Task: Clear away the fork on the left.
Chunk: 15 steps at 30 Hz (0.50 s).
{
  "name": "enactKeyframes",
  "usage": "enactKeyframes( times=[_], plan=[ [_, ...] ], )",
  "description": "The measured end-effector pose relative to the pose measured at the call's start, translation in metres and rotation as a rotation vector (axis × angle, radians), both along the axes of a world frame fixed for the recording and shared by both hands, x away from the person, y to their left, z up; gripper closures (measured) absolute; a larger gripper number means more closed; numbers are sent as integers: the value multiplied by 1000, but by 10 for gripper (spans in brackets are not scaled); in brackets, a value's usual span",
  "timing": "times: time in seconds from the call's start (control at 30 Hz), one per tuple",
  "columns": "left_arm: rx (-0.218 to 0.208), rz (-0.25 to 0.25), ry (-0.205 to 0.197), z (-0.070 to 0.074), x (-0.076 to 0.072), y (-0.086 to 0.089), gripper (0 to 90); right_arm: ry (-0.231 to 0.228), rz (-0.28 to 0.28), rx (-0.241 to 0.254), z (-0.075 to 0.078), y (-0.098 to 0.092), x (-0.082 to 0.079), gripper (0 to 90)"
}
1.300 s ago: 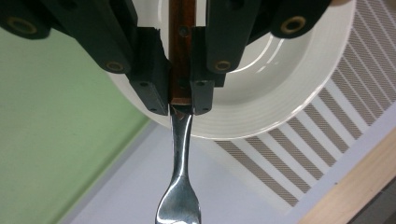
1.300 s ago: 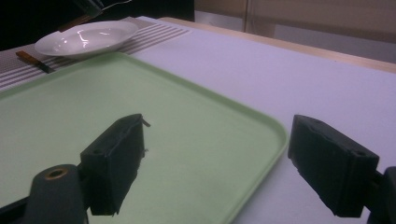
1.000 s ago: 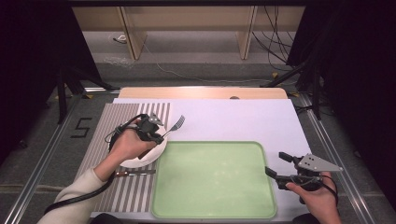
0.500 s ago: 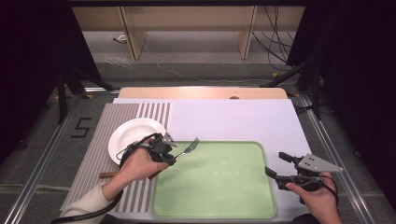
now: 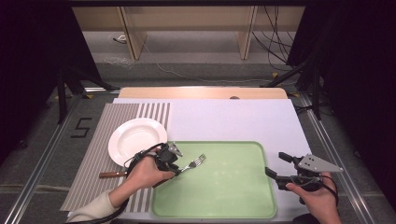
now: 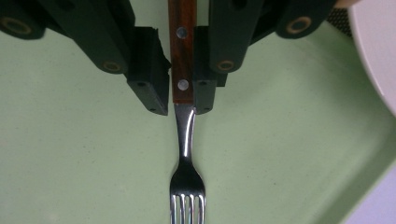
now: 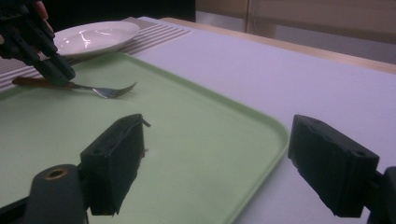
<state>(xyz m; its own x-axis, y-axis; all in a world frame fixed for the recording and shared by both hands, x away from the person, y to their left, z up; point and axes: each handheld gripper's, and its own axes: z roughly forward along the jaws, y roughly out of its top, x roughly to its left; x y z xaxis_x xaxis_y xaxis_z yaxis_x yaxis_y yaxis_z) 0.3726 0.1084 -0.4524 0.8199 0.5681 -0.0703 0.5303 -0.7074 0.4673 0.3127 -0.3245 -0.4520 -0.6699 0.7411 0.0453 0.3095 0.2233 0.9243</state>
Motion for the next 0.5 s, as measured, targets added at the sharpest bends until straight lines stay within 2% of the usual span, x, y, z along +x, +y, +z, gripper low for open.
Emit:
enactKeyframes(
  times=[0.1, 0.27, 0.37, 0.5],
  plan=[
    [-11, 14, -10, 3, 0, 6, 707, 2, -1, 1, 0, 0, 0, 196],
    [37, 15, -22, 5, -3, 18, 886, 2, 0, -1, 0, 0, 0, 196],
    [86, 0, -24, 0, -5, 22, 895, 2, 0, -2, 0, 1, 0, 196],
    [105, -8, -15, -6, -6, 25, 896, 3, 0, -2, 0, 1, 0, 196]
  ],
)
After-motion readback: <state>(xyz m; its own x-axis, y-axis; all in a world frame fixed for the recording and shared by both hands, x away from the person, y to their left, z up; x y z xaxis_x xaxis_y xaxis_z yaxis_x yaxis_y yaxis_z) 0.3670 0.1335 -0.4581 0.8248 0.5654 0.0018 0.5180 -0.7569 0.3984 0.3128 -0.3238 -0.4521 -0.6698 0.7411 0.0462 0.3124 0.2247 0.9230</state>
